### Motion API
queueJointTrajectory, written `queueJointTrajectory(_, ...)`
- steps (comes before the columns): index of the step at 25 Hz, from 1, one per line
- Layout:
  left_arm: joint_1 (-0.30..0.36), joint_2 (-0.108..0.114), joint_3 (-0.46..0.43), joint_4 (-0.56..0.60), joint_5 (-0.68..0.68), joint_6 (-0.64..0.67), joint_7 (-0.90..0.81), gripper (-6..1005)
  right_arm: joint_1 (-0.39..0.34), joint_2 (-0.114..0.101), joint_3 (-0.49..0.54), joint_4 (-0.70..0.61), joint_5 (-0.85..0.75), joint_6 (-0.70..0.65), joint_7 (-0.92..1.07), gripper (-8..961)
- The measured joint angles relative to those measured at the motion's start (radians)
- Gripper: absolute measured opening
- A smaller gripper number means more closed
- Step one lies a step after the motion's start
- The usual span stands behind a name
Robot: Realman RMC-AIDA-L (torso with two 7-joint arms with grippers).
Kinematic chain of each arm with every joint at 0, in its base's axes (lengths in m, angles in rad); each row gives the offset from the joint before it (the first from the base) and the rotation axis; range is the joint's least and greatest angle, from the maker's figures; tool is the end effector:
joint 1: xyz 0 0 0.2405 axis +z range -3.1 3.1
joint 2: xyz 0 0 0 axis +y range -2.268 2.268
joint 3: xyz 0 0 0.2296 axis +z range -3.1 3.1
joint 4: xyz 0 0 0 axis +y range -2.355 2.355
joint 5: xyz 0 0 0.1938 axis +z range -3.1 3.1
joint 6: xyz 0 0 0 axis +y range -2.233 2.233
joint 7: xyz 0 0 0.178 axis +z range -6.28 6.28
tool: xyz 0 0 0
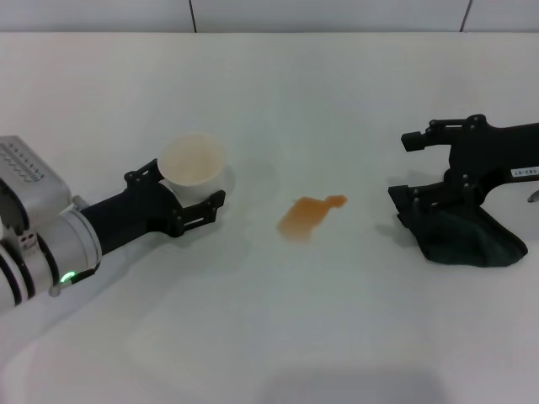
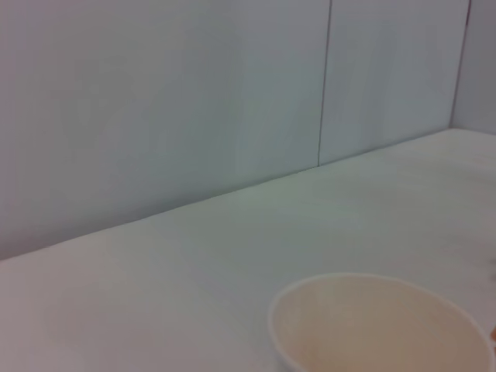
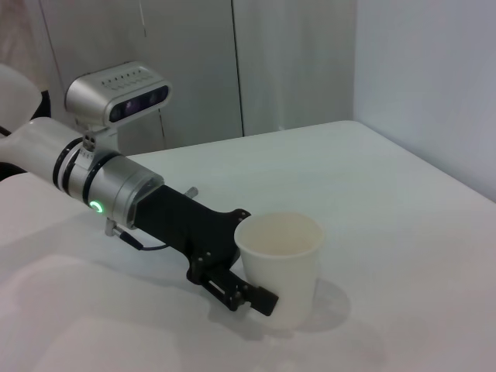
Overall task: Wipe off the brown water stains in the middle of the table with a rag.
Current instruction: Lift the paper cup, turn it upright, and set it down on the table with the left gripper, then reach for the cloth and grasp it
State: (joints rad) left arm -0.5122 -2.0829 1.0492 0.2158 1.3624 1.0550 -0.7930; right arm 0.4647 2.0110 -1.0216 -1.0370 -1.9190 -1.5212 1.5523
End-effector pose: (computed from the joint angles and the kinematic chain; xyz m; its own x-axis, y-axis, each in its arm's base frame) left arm -0.2657 0.3271 -0.0781 0.8272 0.2610 0.4977 0.5053 -0.7330 -0.4554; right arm 0.1916 0.3306 0.0153 0.9376 -0.1706 -0.3030 -0.2487 -0.9380 -0.2414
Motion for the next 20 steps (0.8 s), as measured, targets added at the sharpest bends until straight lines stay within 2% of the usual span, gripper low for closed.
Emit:
queueJointTrajectory(11,0.076,-0.001,0.001,0.04,-0.022,0.038,0.027,868,-0.004,0.0,0.0,0.0,0.005,-0.001,0.0,843)
queueJointTrajectory(20,0.153,0.006,0.0,0.077,-0.026,0.128,0.032,867,-0.008,0.0,0.0,0.0,0.006,-0.004,0.0,842)
